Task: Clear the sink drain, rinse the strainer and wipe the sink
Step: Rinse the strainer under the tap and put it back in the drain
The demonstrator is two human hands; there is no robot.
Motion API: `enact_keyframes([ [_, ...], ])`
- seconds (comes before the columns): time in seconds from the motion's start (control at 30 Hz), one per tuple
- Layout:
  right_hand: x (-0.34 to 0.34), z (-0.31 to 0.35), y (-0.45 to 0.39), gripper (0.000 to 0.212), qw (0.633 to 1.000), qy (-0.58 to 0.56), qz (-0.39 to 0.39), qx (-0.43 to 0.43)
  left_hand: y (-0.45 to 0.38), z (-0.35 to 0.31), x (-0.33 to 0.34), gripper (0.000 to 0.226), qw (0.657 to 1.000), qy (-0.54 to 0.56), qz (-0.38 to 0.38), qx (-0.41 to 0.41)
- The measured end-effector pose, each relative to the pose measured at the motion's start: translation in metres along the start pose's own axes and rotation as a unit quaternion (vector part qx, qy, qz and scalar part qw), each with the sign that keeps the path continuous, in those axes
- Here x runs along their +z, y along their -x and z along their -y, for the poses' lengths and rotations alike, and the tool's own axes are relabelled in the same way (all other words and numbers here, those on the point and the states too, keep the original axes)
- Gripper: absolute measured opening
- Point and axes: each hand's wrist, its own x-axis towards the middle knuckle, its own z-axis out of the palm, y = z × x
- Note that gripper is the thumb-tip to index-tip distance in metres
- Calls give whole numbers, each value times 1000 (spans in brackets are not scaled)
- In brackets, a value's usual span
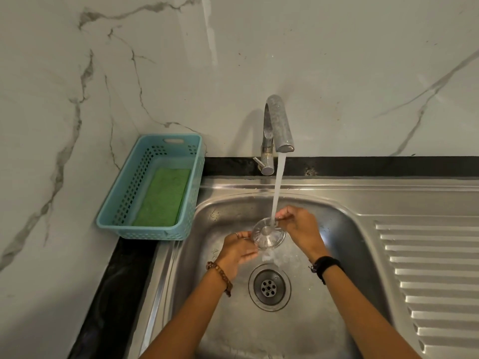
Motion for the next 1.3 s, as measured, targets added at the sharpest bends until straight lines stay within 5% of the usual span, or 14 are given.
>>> enact_keyframes([
  [0.2, -4, 2, 10, 11, 988, 92, -78, -92, -6, -29, 6, 24, 997, -39, -30, 53],
  [0.47, -1, -7, 18, 11, 988, -18, -144, -45, -14, -118, 30, 52, 976, 66, 27, 204],
  [0.77, 3, -7, 23, 14, 990, -35, -133, -23, -20, -112, 36, 62, 962, -89, 98, 239],
  [0.97, -6, 3, 44, 10, 963, 158, -129, -177, -22, -37, 6, 68, 952, -200, 77, 220],
  [1.13, 3, -16, 63, 6, 892, 352, -17, -284, -27, 42, -24, 72, 875, -442, 43, 193],
  [1.2, 9, -26, 64, 9, 923, 313, -15, -224, -27, 65, -31, 70, 852, -488, 41, 186],
  [1.3, 26, -52, 58, 16, 985, 170, -27, -9, -28, 97, -35, 70, 806, -567, 60, 157],
])
